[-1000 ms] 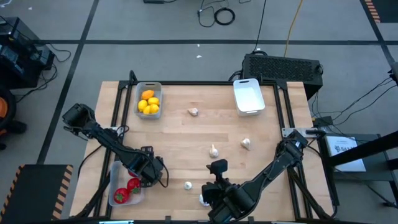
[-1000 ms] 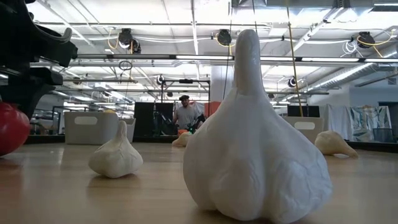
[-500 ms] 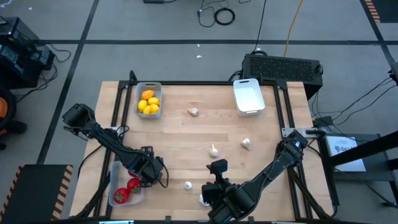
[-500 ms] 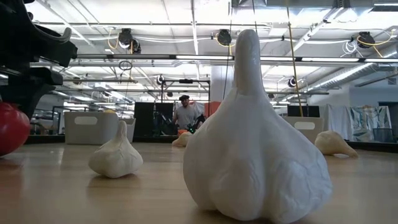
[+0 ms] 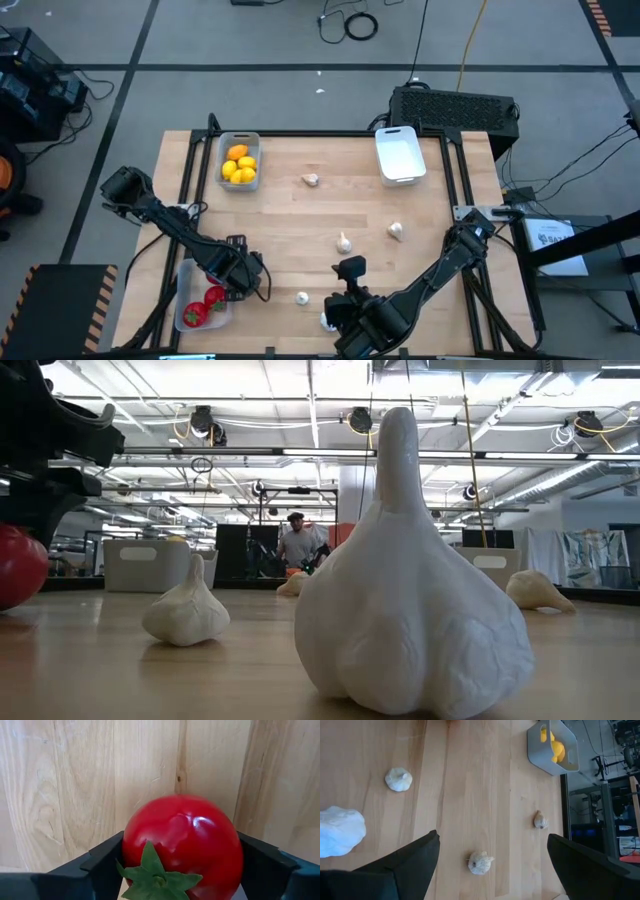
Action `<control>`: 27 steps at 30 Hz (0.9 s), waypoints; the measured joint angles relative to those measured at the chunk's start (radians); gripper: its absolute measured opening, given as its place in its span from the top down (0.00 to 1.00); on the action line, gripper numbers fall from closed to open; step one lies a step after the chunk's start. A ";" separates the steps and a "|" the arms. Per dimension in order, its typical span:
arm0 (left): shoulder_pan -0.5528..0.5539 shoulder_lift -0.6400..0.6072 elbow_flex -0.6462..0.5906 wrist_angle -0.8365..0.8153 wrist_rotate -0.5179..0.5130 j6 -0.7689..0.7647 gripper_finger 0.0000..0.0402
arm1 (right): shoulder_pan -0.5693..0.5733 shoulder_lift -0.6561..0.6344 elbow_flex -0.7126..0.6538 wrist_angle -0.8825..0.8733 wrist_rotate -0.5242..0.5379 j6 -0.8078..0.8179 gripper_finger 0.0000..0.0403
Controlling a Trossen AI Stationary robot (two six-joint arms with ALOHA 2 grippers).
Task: Sort produce into baskets
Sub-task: Put the red tomato into the transparent bin
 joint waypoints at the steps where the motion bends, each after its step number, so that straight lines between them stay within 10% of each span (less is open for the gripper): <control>1: 0.000 0.000 0.000 0.000 0.001 0.001 0.21 | 0.000 0.000 0.000 0.000 0.000 0.000 0.11; 15: 0.040 0.002 0.320 -0.334 0.008 0.100 0.19 | 0.000 0.000 0.000 0.000 0.000 0.000 0.11; 27: -0.079 -0.092 0.561 -0.662 0.008 -0.165 0.19 | 0.000 0.000 0.000 -0.002 -0.001 0.017 0.11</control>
